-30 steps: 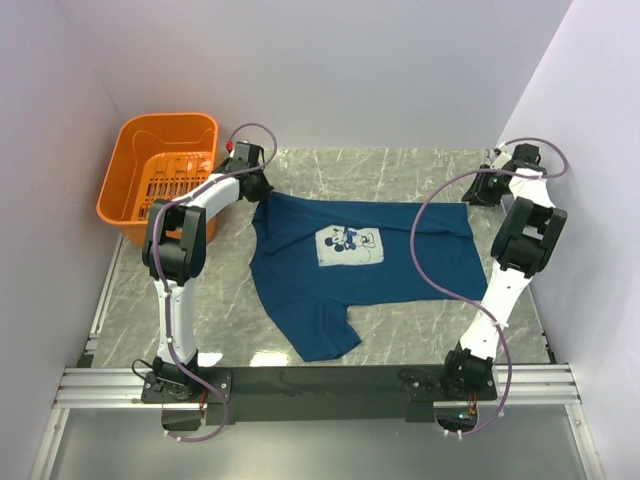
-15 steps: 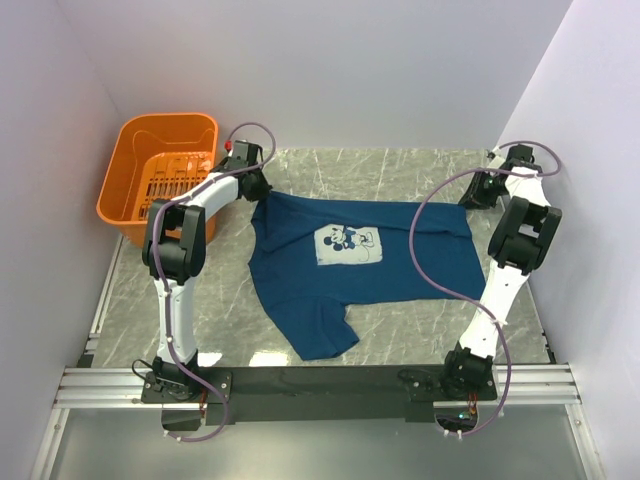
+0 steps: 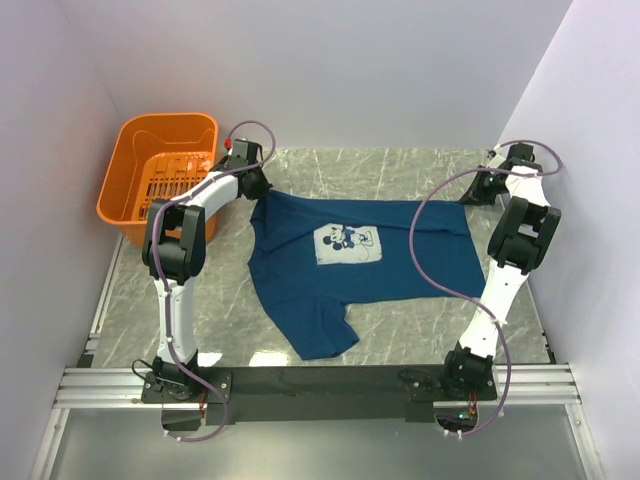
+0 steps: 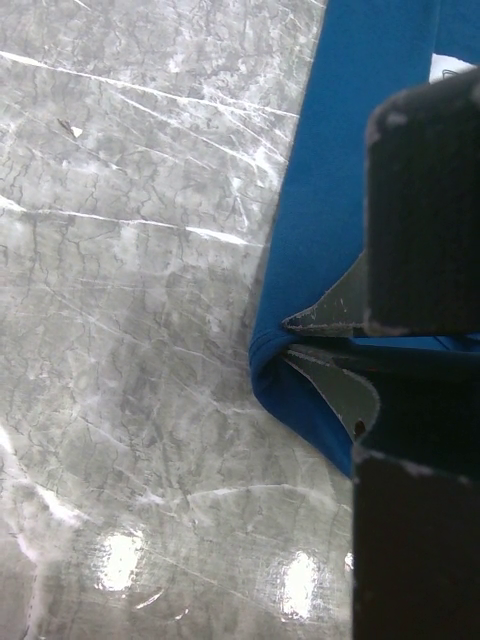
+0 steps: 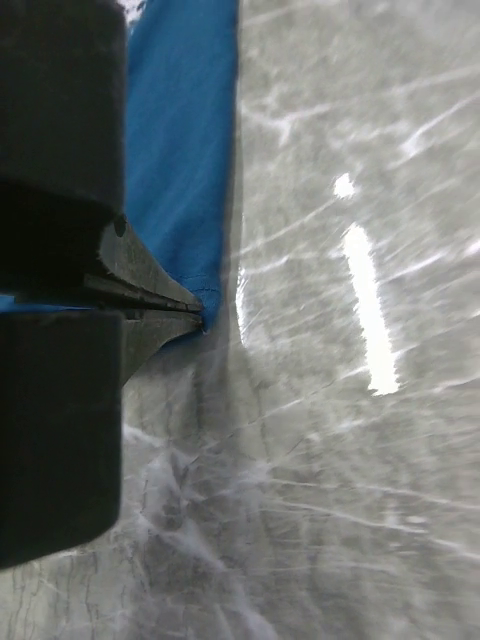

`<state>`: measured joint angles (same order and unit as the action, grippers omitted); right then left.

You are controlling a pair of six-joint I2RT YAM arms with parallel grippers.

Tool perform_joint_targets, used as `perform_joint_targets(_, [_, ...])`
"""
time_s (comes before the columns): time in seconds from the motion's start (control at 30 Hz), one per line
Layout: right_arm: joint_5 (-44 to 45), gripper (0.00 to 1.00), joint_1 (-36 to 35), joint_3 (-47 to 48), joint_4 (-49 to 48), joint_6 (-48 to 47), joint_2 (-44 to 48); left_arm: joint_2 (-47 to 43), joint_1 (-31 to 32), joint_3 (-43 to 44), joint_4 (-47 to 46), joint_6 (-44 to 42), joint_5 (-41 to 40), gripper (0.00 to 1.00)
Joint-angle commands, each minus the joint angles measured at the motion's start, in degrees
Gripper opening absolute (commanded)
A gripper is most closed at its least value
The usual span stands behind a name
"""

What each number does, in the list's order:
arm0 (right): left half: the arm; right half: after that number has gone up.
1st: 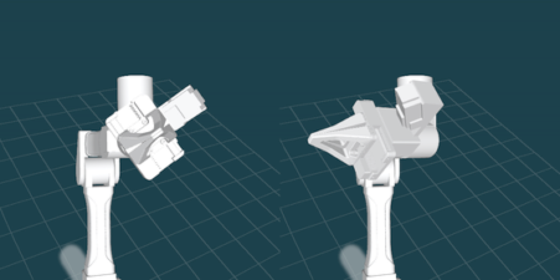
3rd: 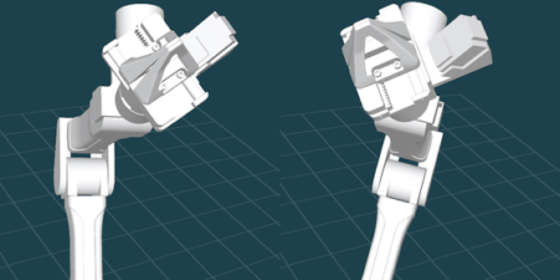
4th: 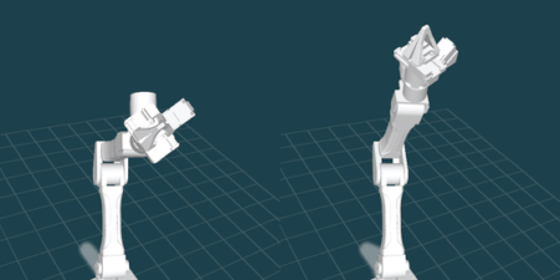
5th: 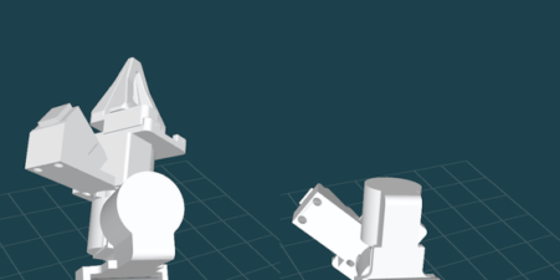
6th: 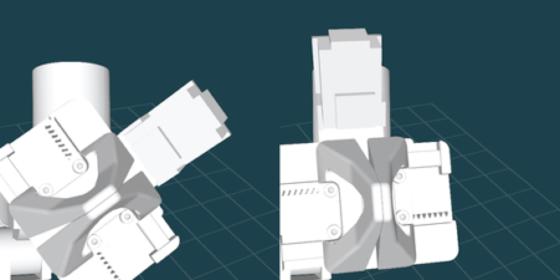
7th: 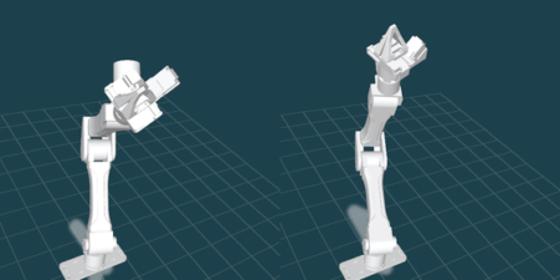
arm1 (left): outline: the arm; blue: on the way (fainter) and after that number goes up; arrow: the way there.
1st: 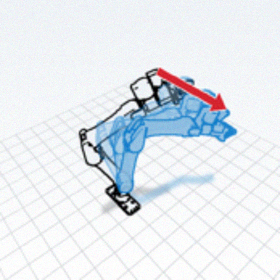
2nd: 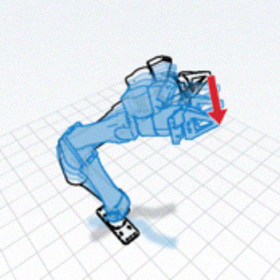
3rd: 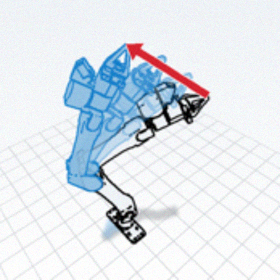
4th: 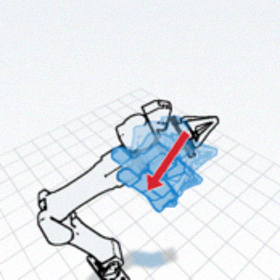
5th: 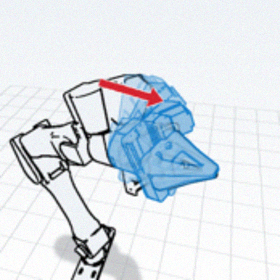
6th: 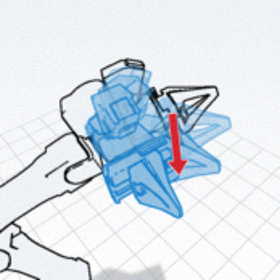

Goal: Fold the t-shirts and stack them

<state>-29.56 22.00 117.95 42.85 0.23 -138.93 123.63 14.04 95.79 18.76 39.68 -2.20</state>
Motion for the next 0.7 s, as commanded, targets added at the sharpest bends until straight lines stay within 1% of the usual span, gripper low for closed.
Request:
perform_joint_targets(0.0, [-2.08, 0.00, 0.41, 4.12, -3.21, 2.14, 2.09, 0.20, -0.51, 2.74, -0.31, -0.66, 0.18, 0.08])
perform_joint_targets(0.27, [-1.64, 0.00, 0.50, 8.26, -6.20, 4.95, 0.86, 1.34, -0.60, 4.05, -0.31, 0.13, 0.09, 0.07])
perform_joint_targets(0.53, [1.43, 0.00, 0.33, 11.69, -12.08, 8.64, -0.99, 5.73, -0.60, 11.08, 0.75, 1.71, 0.70, 0.08])
perform_joint_targets(0.57, [1.70, 0.02, 0.15, 11.77, -13.31, 9.00, -0.90, 6.18, -0.60, 12.13, 0.75, 1.89, 1.40, 0.10])
perform_joint_targets(0.6, [2.14, 0.07, 0.24, 11.78, -13.93, 9.52, -0.81, 6.62, -0.60, 13.88, 0.75, 1.98, 1.58, 0.21])
perform_joint_targets(0.63, [2.31, 0.13, 0.24, 11.86, -14.37, 9.79, -0.55, 7.23, -0.51, 14.77, 0.75, 2.07, 1.76, 0.25])
perform_joint_targets(0.67, [2.40, 0.25, 0.24, 11.95, -15.33, 9.79, -0.29, 7.32, -0.59, 16.34, 0.75, 2.33, 1.76, 0.30])
